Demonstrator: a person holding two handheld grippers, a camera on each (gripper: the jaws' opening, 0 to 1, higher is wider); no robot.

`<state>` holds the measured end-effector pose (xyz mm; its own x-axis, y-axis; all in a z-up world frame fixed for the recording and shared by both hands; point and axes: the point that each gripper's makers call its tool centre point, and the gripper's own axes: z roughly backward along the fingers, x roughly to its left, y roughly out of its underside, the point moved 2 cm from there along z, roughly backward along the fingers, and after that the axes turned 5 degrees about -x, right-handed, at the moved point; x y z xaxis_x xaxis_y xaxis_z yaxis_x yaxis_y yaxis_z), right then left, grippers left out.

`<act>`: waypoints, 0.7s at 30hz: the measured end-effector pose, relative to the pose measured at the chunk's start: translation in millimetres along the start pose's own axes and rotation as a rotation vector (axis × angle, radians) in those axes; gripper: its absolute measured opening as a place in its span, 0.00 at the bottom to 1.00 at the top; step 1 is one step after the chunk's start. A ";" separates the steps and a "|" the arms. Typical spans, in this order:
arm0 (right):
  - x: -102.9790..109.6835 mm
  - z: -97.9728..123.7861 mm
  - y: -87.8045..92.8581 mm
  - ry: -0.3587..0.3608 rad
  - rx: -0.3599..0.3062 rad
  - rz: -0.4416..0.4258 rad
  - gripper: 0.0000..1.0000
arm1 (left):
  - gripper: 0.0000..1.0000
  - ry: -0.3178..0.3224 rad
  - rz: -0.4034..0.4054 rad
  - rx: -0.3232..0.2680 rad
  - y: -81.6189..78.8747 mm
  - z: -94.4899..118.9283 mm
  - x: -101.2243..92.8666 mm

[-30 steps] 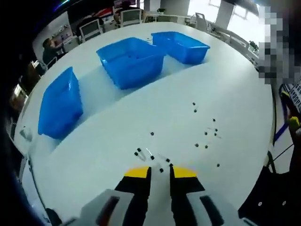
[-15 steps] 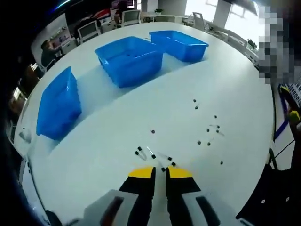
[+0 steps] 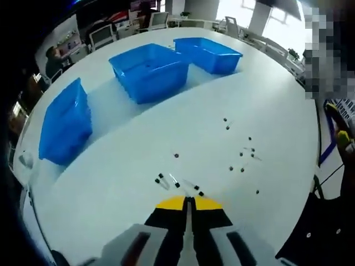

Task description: Pick up the resistors one by one and place each resistor into its matching bin, sorting the parts by color and model until every resistor is separated into the correct bin for its type

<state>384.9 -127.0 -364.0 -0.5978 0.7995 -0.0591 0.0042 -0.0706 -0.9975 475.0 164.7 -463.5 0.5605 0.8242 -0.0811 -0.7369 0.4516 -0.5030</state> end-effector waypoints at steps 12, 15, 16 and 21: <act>2.4 -7.7 -6.0 -0.014 -0.008 0.005 0.44 | 0.06 0.083 -0.028 -0.392 -31.9 52.1 -20.9; 2.3 -9.3 -8.7 -0.011 -0.015 0.006 0.44 | 0.06 0.117 -0.049 -0.606 -45.5 78.7 -31.0; 2.2 -9.8 -9.3 -0.010 -0.015 0.007 0.44 | 0.06 0.121 -0.060 -0.672 -48.4 87.8 -33.1; 4.0 -11.7 -12.6 -0.014 -0.012 0.018 0.44 | 0.06 0.089 -0.079 -0.904 -50.6 124.2 -31.2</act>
<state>391.8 -116.0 -352.2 -0.6089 0.7896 -0.0763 0.0245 -0.0774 -0.9967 447.9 158.5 -328.6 0.6518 0.7556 -0.0651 -0.1394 0.0351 -0.9896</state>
